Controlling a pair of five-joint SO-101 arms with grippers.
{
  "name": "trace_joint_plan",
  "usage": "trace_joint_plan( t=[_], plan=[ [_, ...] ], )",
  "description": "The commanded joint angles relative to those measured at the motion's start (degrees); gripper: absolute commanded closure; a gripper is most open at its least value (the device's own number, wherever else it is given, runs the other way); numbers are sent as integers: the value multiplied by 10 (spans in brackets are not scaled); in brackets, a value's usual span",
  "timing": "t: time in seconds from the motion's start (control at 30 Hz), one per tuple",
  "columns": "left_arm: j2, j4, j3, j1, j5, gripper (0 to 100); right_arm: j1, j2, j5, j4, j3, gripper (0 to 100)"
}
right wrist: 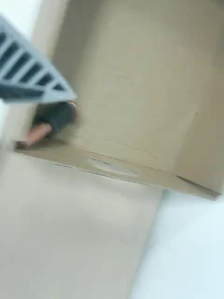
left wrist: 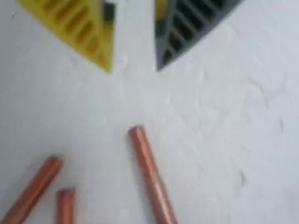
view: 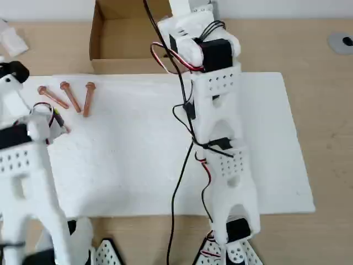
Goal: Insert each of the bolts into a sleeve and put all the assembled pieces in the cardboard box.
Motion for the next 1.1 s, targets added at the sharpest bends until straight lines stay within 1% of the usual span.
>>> trace_joint_plan(
  t=[0.0, 0.1, 0.2, 0.33, 0.43, 0.53, 0.63, 0.87, 1.07],
  plan=[
    [85, -10, -84, -11, 13, 919, -15, -59, -4, 79, -23, 584],
    [170, -10, -145, -12, 29, 919, -19, -75, -25, 120, -23, 584],
    [254, -6, -207, -14, 32, 919, -19, -87, -33, 129, -22, 584],
    [336, 6, -266, -52, 74, 919, -18, -89, -30, 131, -21, 584],
    [384, 40, -308, -70, 69, 919, -18, -89, -30, 132, -21, 584],
    [424, 68, -347, -72, 62, 919, -19, -88, -30, 132, -20, 584],
    [469, 75, -376, -74, 62, 919, -20, -89, -32, 132, 3, 584],
    [534, 73, -425, -74, 65, 919, -20, -89, -32, 132, 25, 584],
    [539, 78, -451, -75, 76, 918, -20, -88, -31, 132, 26, 583]
  ],
)
